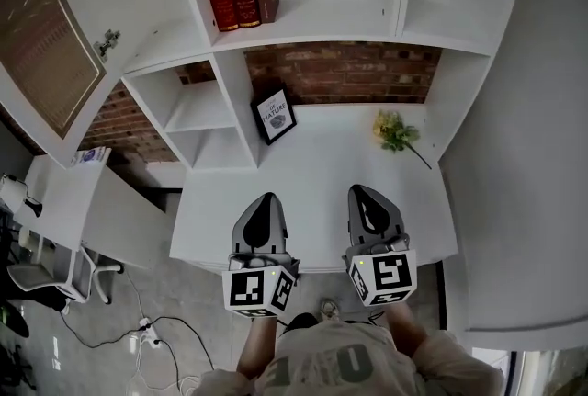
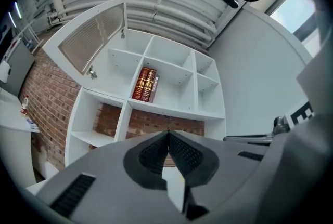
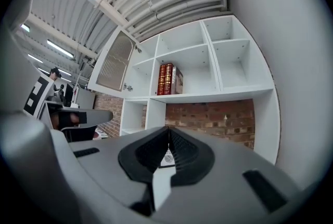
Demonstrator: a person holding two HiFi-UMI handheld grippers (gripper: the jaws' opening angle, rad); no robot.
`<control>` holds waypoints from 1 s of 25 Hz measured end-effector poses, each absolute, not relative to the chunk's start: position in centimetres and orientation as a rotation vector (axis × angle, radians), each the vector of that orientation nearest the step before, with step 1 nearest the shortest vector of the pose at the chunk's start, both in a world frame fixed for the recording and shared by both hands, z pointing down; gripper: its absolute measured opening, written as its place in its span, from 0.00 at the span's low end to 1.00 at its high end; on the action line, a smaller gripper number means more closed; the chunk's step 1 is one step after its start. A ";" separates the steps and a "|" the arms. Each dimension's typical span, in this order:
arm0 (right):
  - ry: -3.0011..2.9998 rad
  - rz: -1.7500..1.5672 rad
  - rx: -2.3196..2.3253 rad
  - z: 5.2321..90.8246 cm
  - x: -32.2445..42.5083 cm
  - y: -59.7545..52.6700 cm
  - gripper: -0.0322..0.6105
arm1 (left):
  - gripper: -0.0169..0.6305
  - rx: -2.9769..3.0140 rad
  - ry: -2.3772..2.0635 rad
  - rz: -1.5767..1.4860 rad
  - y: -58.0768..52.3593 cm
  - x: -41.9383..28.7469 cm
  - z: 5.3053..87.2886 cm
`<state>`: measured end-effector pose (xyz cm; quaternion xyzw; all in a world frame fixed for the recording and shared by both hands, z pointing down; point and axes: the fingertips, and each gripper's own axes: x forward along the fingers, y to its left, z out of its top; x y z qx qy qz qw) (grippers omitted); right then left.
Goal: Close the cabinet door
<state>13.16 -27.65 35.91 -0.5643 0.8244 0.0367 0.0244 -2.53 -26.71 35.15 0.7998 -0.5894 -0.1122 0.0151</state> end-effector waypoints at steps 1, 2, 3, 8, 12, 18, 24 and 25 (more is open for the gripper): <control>2.559 0.105 -1.731 36.0 13.3 -28.1 0.07 | 0.05 2.481 -1.852 -0.343 -26.9 -2.5 35.1; 2.566 0.099 -1.717 36.1 13.3 -28.5 0.07 | 0.05 2.474 -1.868 -0.336 -27.1 -2.5 35.1; 2.572 0.097 -1.704 36.0 13.3 -28.8 0.07 | 0.05 2.469 -1.882 -0.330 -27.2 -2.5 35.0; 2.588 0.100 -1.652 35.4 12.7 -29.5 0.07 | 0.05 2.452 -1.910 -0.308 -27.9 -2.4 34.9; 2.596 0.090 -1.623 35.3 11.8 -30.1 0.07 | 0.05 2.451 -1.933 -0.308 -28.4 -3.0 34.6; 2.609 0.047 -1.530 34.4 9.3 -31.3 0.07 | 0.05 2.425 -1.978 -0.309 -28.9 -5.3 33.9; 2.705 0.057 -1.227 32.0 -0.2 -31.7 0.08 | 0.05 2.269 -2.147 -0.370 -27.6 -11.9 32.7; 2.723 0.051 -1.172 31.8 -1.8 -31.6 0.07 | 0.05 2.236 -2.183 -0.368 -27.1 -13.0 32.6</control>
